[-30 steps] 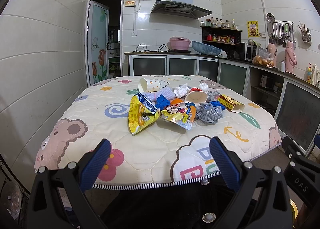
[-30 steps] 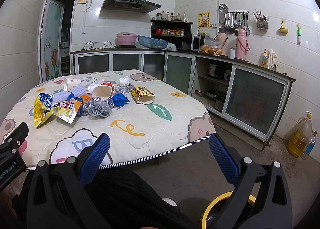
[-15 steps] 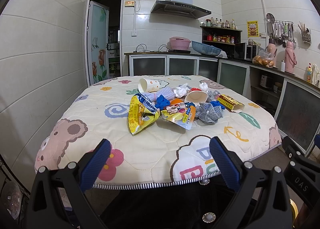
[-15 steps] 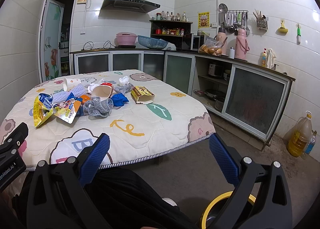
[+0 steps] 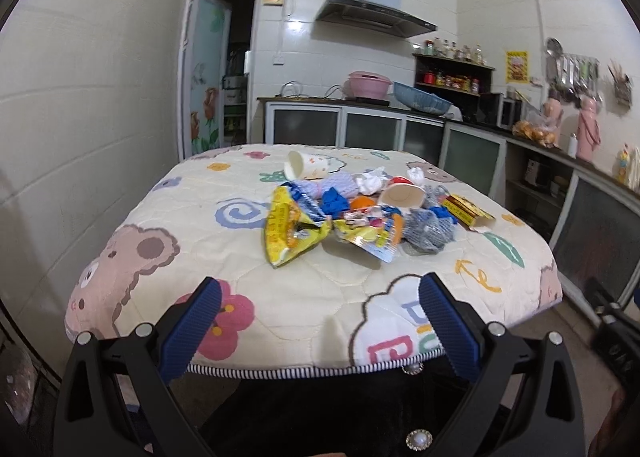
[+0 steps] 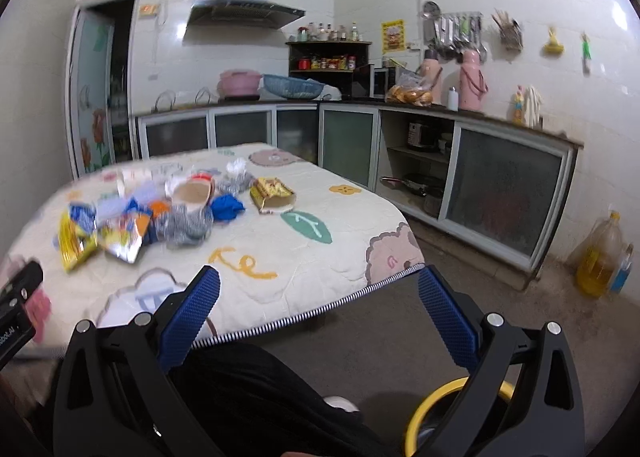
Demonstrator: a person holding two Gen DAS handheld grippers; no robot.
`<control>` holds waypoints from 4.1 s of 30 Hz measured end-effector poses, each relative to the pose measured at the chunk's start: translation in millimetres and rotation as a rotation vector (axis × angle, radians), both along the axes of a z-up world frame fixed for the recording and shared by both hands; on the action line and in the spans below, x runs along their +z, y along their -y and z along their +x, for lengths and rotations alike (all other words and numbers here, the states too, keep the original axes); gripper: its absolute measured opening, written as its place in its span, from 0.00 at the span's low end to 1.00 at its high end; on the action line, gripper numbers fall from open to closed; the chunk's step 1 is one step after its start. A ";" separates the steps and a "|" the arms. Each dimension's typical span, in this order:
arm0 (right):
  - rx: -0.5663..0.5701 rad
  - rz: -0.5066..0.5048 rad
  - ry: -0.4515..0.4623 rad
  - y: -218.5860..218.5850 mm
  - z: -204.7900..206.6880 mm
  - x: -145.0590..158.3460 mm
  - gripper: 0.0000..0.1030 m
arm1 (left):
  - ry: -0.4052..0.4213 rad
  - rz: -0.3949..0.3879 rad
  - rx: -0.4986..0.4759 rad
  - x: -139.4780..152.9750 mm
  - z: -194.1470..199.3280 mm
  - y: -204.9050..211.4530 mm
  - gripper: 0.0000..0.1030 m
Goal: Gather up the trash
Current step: 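Grasp the yellow snack wrappers with the left tool while the right tool grasps the yellow-red box, then carry wrappers and box over the yellow bin and open both tools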
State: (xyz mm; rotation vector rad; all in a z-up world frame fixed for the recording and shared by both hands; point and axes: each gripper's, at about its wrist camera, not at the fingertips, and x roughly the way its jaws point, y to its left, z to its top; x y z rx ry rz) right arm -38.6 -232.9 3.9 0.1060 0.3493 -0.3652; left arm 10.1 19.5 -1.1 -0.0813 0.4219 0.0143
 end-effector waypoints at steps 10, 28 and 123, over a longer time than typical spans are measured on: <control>0.228 0.171 -0.040 40.6 40.6 9.6 0.92 | -0.008 -0.002 0.028 11.7 36.7 -43.8 0.93; 0.473 -0.007 -0.218 57.0 187.8 2.6 0.92 | -0.194 0.072 -0.105 6.0 127.2 -54.5 0.92; -0.214 0.373 -0.613 266.5 -174.3 -106.0 0.43 | -0.549 0.178 -1.511 -45.1 17.5 351.9 0.19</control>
